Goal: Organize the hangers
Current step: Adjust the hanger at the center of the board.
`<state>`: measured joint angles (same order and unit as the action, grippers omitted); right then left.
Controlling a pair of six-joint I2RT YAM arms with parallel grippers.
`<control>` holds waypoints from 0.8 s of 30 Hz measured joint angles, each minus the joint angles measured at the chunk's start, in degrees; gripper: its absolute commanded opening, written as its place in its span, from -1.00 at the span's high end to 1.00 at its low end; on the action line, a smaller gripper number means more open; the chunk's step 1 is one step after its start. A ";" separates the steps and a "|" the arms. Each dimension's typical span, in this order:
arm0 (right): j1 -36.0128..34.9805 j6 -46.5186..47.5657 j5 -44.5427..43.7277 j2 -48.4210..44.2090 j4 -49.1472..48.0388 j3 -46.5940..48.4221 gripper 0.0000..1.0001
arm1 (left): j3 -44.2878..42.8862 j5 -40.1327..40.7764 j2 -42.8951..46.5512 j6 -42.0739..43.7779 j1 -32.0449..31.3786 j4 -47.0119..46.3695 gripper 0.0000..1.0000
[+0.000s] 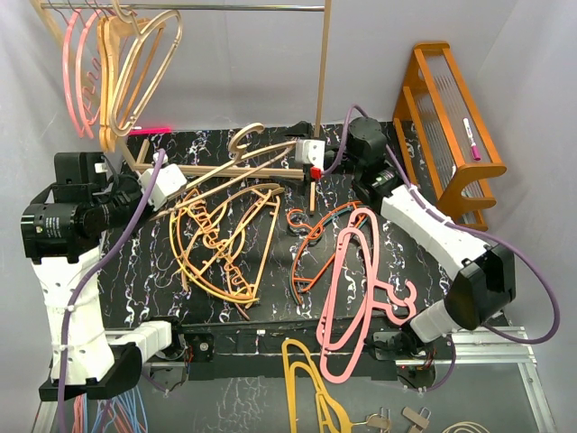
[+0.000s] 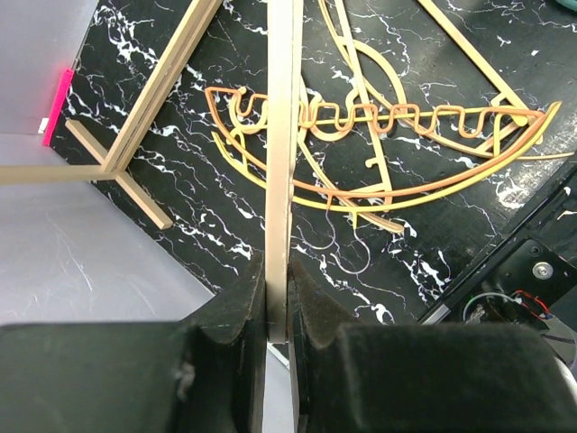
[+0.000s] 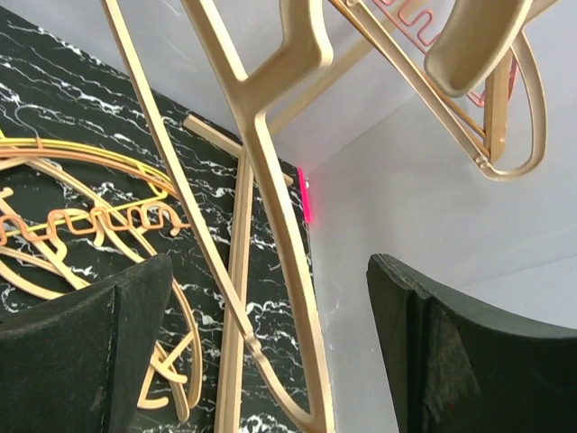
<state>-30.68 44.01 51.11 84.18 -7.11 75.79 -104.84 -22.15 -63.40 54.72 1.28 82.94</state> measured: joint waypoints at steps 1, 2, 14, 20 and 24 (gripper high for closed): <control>0.00 -0.68 0.72 0.74 -0.04 0.81 -0.77 | 0.00 -0.22 -0.07 0.17 0.00 -0.09 1.00; 0.00 -1.11 1.55 1.60 -0.20 1.73 -0.74 | 0.00 -0.46 -0.07 0.28 0.00 -0.15 1.00; -0.13 -8.20 10.80 11.02 -2.27 11.47 0.83 | 0.00 -4.20 0.04 1.25 0.00 -0.17 1.00; 0.22 -10.27 14.67 11.82 -1.22 11.52 0.85 | -0.35 -3.98 -0.61 1.75 0.09 -1.60 1.00; 1.38 -13.64 17.14 11.82 -3.58 10.19 0.84 | -0.52 -4.57 -1.03 1.49 0.09 -2.14 0.10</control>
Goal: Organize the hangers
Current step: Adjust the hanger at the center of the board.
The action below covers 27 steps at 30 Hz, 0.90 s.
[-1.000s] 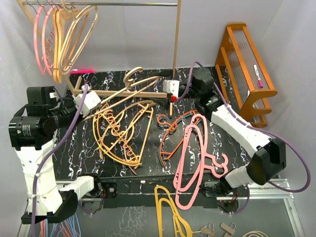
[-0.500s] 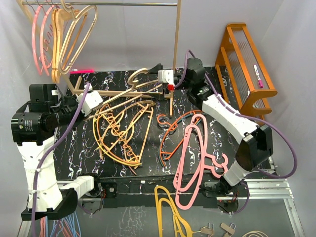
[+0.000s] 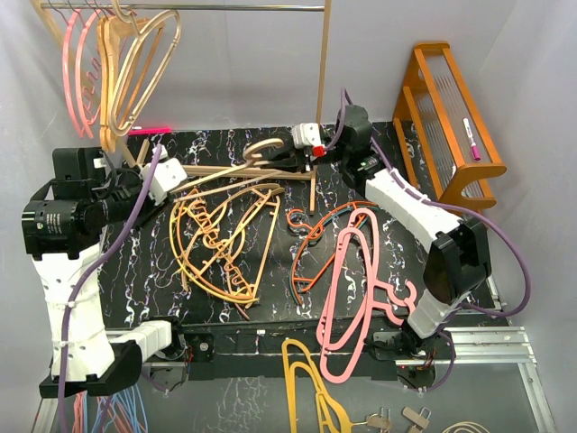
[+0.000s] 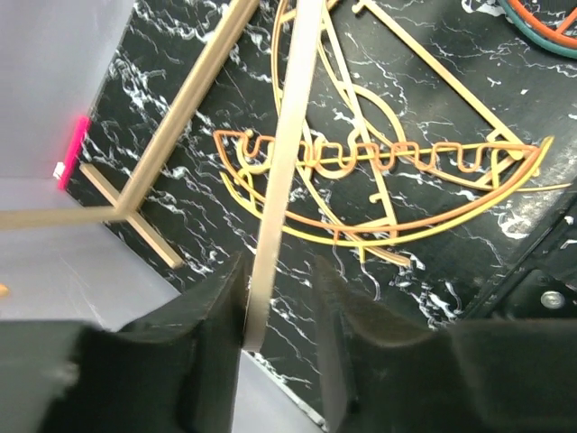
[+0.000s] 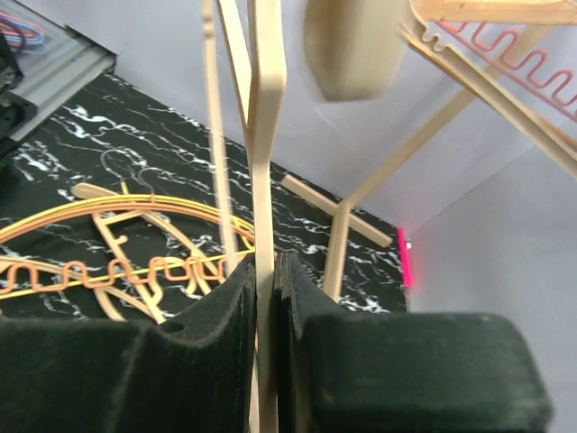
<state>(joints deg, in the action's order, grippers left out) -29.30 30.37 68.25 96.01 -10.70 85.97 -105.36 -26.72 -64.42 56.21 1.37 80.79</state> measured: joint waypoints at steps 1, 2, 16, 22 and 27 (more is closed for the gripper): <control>0.50 -1.79 1.18 0.00 -2.14 -1.27 0.84 | 0.13 -0.46 0.09 -0.20 0.00 -0.68 -0.01; 0.90 -4.09 2.27 -0.07 -5.27 -3.17 0.84 | 0.55 -1.09 0.39 -0.50 -0.02 -1.62 -0.06; 6.99 -22.01 12.52 -2.34 -27.19 -14.10 0.85 | 19.06 -6.82 12.44 -4.59 -0.04 -23.50 0.00; 8.37 -21.64 14.14 -3.96 -27.08 -14.95 0.85 | 23.96 -11.10 12.17 -4.70 -0.04 -30.73 0.14; 9.75 -21.46 14.27 -4.55 -26.95 -14.95 0.85 | 22.86 -16.09 8.41 -3.63 -0.07 -30.08 0.20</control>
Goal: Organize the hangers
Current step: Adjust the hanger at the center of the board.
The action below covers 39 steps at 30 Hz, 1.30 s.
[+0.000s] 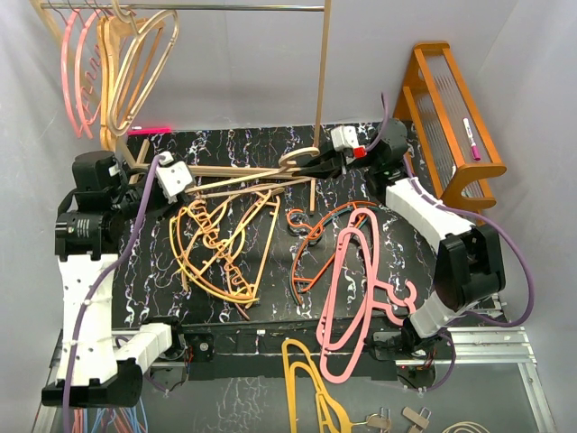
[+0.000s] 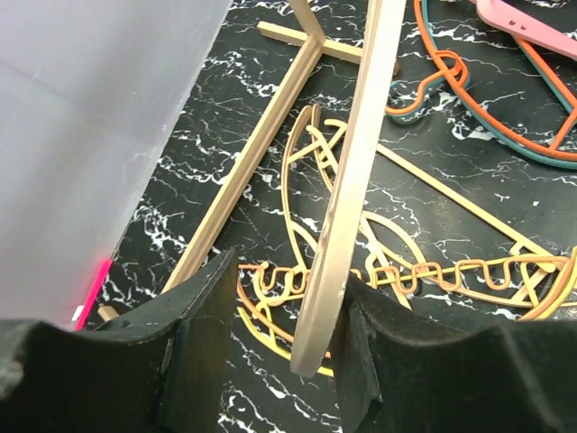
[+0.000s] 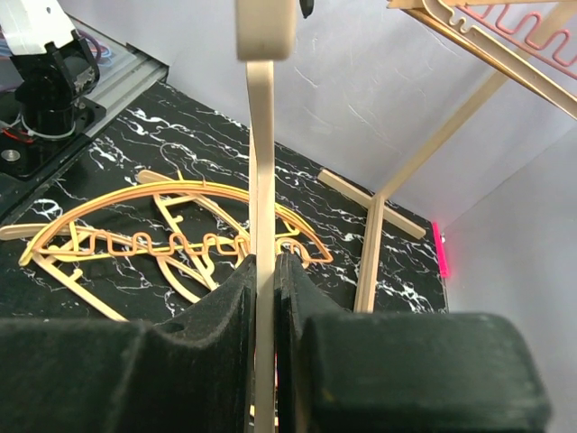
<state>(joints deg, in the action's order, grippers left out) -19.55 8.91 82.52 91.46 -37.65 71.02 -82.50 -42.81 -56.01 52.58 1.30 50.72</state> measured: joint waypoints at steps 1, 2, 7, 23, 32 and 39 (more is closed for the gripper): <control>0.39 0.00 0.02 -0.02 0.00 0.00 0.85 | -0.22 -0.63 -0.79 0.17 -0.02 0.11 0.20; 0.79 -0.02 0.07 -0.02 0.02 0.00 0.85 | -0.22 -1.20 -1.42 0.33 -0.02 0.15 0.21; 2.58 -0.02 0.15 -0.02 0.04 0.00 0.84 | -0.24 -2.29 -2.01 0.61 -0.02 0.61 0.21; 3.58 -4.81 0.66 -0.02 -5.07 0.00 0.85 | -0.26 -3.52 -2.10 1.86 -0.02 0.76 0.49; 4.17 -6.01 1.07 -0.02 -6.47 0.00 0.84 | -0.42 -6.88 -3.74 3.21 -0.17 1.62 1.00; 4.13 -6.93 0.09 -0.02 -6.60 0.00 -0.17 | -2.86 -6.23 -3.43 -0.37 -0.37 3.67 1.00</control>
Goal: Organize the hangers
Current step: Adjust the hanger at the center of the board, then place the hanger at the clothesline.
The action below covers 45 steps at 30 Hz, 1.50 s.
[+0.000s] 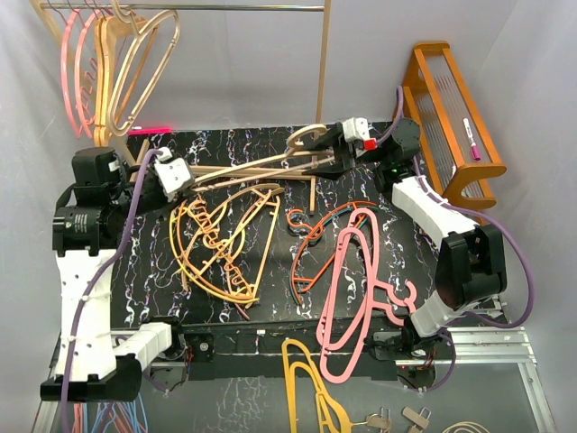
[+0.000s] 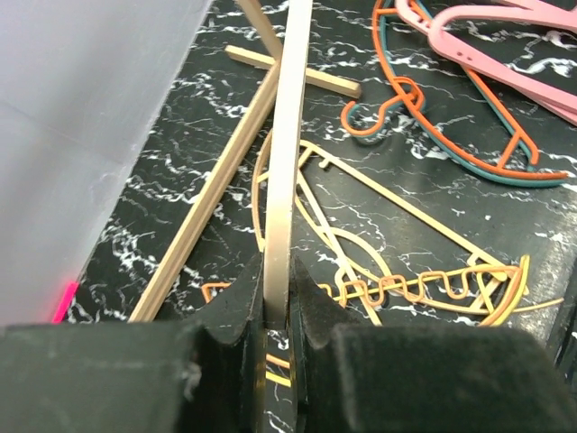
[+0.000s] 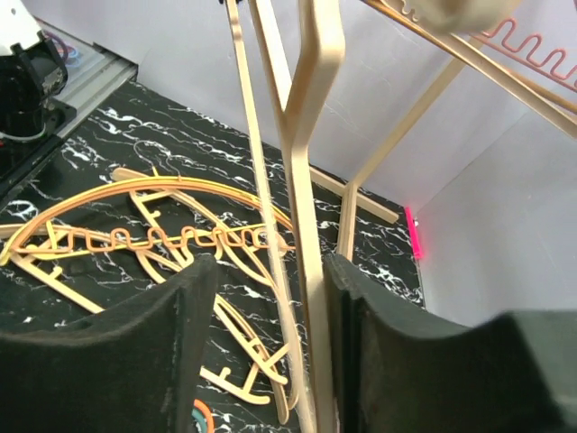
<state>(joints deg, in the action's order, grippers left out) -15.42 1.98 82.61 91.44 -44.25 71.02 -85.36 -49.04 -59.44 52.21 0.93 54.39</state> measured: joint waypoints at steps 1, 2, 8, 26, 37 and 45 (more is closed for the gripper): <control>-0.04 -0.17 -0.63 0.00 -0.11 0.00 -0.29 | -0.68 1.09 0.39 -1.14 -0.02 0.09 1.00; -0.20 -0.22 -1.36 0.00 -0.37 0.00 -0.58 | -1.70 2.32 0.79 -1.90 0.00 0.42 1.00; -0.42 -1.86 -4.59 -0.57 -1.42 0.00 -0.97 | -7.30 9.73 3.67 -6.01 -0.04 4.72 1.00; 0.11 -3.67 -22.29 -12.61 -6.82 -9.11 -0.97 | -17.14 36.50 6.27 -23.02 -0.22 10.60 1.00; 0.17 -4.31 -23.30 -16.11 -6.88 -16.76 -0.97 | -26.88 38.66 -6.64 -35.89 -0.22 3.87 1.00; 0.17 -3.37 -24.22 -17.14 -6.75 -18.93 -0.97 | -31.47 39.69 -10.93 -40.44 -0.22 0.17 1.00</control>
<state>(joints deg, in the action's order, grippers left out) -15.25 -1.39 58.39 74.30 -51.00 52.10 -116.84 -9.34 -70.37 11.77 0.71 54.57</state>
